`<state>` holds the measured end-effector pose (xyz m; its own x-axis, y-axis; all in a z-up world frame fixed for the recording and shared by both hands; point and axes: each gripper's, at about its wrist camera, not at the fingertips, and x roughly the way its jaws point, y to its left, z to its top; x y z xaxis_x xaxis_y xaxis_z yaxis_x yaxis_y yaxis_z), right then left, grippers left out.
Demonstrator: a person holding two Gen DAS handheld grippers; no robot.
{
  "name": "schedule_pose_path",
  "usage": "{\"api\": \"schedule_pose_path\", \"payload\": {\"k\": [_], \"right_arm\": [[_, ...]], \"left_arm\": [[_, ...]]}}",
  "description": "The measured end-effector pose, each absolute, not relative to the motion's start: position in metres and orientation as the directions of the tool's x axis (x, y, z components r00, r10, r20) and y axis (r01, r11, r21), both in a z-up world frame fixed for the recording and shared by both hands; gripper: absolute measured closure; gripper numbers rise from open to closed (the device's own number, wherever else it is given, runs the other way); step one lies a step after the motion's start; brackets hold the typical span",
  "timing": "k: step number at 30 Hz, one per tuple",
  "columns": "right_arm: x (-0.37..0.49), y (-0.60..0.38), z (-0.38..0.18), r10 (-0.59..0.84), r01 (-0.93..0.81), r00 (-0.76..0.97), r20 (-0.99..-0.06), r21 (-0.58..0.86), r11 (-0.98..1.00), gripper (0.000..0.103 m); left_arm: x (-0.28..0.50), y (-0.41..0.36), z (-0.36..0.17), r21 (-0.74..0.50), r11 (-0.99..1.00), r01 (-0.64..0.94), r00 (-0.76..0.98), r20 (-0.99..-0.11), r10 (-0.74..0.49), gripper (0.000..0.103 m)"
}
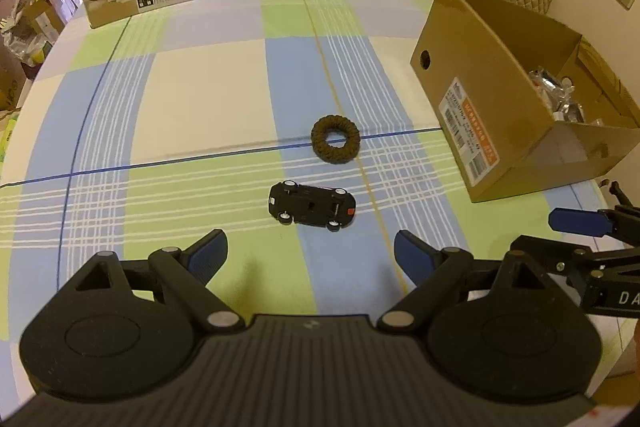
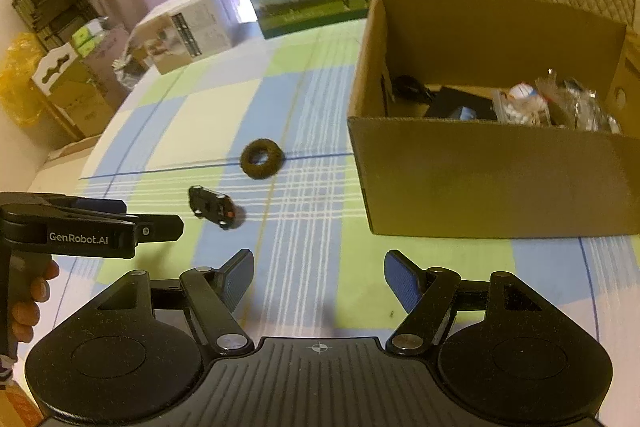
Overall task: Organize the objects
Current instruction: 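Grasp black toy car with left gripper while right gripper moves toward brown ring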
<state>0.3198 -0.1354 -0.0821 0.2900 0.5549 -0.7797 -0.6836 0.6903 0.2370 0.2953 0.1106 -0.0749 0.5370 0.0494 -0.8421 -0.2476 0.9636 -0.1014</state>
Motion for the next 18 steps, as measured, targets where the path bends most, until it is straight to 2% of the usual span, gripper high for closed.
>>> {"api": "schedule_pose_path", "payload": {"k": [18], "right_arm": [[0.341, -0.127, -0.102, 0.496, -0.630, 0.278, -0.823, 0.234, 0.741, 0.034]], "left_arm": [[0.342, 0.119, -0.127, -0.057, 0.974, -0.218, 0.505, -0.861, 0.062, 0.015]]}}
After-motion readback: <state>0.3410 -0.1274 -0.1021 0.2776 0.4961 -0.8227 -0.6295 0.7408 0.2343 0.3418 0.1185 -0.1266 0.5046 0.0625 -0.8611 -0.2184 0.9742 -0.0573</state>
